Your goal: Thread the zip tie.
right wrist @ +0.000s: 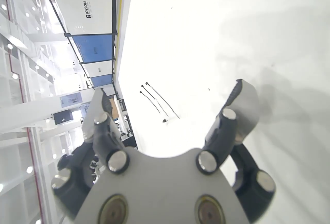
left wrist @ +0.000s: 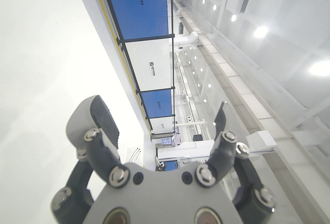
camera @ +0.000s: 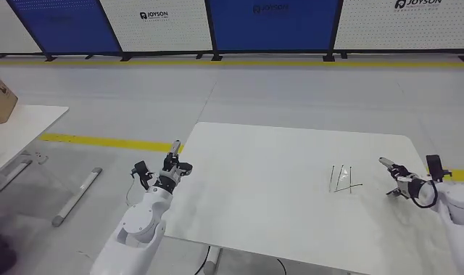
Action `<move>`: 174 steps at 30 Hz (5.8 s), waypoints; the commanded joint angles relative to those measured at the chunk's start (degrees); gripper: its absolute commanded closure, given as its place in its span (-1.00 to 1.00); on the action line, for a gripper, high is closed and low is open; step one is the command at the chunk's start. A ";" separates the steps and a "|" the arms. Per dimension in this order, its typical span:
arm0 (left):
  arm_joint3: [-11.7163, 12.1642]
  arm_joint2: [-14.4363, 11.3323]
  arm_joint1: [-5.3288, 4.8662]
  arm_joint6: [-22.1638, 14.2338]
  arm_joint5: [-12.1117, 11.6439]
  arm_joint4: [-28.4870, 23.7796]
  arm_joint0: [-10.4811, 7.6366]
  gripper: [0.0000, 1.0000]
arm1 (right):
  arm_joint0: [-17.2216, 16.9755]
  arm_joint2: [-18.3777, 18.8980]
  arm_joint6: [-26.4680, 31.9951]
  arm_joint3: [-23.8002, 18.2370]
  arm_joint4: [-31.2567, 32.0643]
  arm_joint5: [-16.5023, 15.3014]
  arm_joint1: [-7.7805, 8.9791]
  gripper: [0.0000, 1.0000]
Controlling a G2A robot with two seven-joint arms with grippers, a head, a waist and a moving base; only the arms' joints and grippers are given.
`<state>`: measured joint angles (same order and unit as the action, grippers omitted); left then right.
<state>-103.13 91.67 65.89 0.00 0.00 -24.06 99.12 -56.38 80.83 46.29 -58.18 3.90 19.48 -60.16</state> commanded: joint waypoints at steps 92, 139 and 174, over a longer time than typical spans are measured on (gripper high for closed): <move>0.00 0.00 0.00 0.00 0.00 0.00 0.00 -1.00 | 17.67 -13.99 26.91 29.60 -4.15 -38.05 -1.91 0.00; 0.00 0.00 0.00 0.00 0.00 0.00 0.00 -1.00 | 19.98 -15.45 29.27 34.10 -6.69 -38.96 -2.00 1.00; 0.00 0.00 0.00 0.00 0.00 0.00 0.00 -1.00 | -0.70 -8.86 31.58 -4.97 -27.70 -38.96 7.11 1.00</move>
<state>-103.13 91.67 65.89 0.00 0.00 -24.06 99.12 -57.22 72.00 77.91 -62.69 -22.56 -19.47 -52.94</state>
